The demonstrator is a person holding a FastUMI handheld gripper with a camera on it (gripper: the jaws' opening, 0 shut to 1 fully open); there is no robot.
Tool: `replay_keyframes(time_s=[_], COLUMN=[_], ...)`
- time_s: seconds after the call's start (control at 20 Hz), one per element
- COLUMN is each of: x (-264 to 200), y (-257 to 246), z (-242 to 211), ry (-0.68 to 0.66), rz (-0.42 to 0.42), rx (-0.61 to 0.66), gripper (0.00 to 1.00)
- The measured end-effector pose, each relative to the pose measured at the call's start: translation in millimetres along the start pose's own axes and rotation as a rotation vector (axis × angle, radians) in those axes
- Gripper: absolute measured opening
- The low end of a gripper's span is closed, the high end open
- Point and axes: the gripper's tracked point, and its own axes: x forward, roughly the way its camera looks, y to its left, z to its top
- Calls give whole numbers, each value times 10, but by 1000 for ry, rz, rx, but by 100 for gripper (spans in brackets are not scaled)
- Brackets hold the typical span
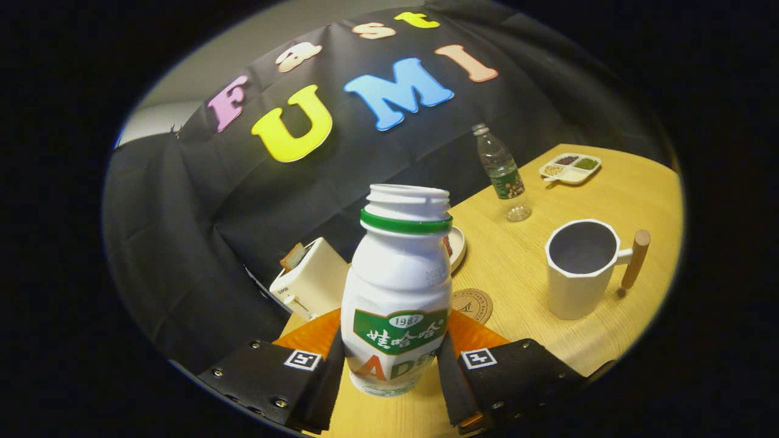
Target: Take the bottle from table, then pour the juice into the cup, finally place the bottle on the coaster
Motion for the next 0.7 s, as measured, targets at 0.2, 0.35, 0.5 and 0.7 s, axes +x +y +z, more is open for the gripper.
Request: replay_keyframes(time_s=[0.2, 0.35, 0.5, 0.7], x=[24, 103, 119, 160], y=[-176, -240, -256, -305], z=[124, 151, 93, 105], ry=[2, 2, 12, 4], rz=[-16, -18, -8, 2], rx=[164, 265, 342, 485], gripper=[69, 69, 69, 69])
